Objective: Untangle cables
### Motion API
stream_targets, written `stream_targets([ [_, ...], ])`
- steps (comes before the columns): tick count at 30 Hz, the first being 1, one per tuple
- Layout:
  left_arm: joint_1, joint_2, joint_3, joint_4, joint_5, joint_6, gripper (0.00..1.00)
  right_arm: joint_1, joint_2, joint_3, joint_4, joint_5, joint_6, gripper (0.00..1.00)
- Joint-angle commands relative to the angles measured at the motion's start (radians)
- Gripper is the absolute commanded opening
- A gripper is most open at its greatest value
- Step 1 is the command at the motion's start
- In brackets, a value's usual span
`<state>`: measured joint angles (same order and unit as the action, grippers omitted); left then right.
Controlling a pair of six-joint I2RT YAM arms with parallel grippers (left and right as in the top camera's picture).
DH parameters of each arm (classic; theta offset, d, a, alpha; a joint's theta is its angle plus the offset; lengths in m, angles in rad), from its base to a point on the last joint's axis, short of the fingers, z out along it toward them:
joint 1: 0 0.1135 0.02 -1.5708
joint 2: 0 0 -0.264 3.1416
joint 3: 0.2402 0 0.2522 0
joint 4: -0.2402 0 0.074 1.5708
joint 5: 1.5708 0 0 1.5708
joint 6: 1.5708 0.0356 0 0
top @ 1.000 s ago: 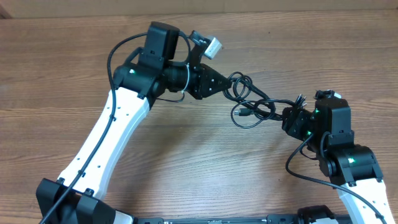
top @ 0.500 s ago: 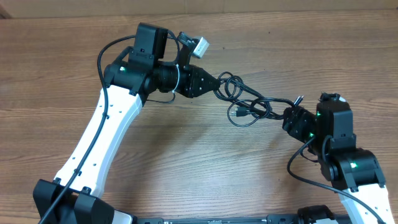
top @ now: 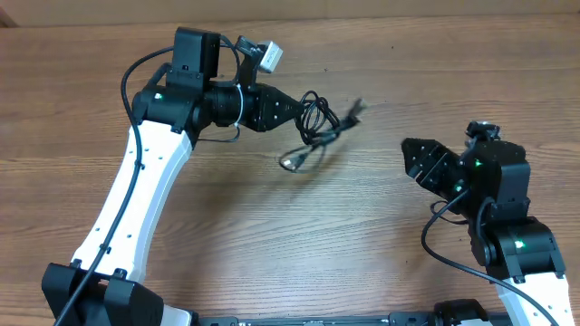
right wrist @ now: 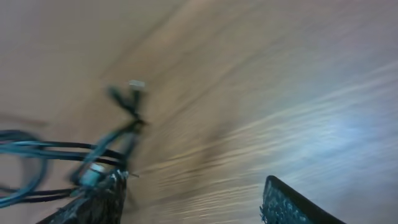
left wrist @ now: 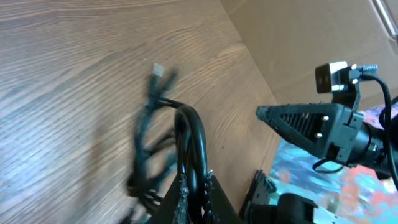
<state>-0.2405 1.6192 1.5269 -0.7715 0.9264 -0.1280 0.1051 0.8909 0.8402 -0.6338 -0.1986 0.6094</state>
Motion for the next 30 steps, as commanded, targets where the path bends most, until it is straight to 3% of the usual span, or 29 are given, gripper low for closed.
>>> stream_targets([
  [1,-0.005,-0.032,0.028,0.005,0.058,0.012,0.04,-0.001,-0.009,-0.006,0.029,-0.169,0.004,0.71],
  [10,-0.009,-0.032,0.028,0.049,0.061,-0.035,0.04,0.0,-0.009,-0.008,0.022,-0.303,0.003,0.71],
  [15,-0.009,-0.032,0.028,0.146,0.063,-0.261,0.04,0.0,-0.007,-0.008,0.015,-0.303,-0.008,0.71],
  [20,-0.008,-0.032,0.028,0.236,0.062,-0.588,0.04,0.0,0.017,-0.008,0.011,-0.272,-0.011,0.71],
  [25,-0.008,-0.032,0.028,0.269,0.063,-0.73,0.04,0.0,0.051,-0.008,0.0,-0.218,-0.012,0.71],
  [30,-0.008,-0.032,0.028,0.269,0.068,-0.793,0.04,-0.001,0.098,-0.008,0.005,-0.168,-0.013,0.71],
])
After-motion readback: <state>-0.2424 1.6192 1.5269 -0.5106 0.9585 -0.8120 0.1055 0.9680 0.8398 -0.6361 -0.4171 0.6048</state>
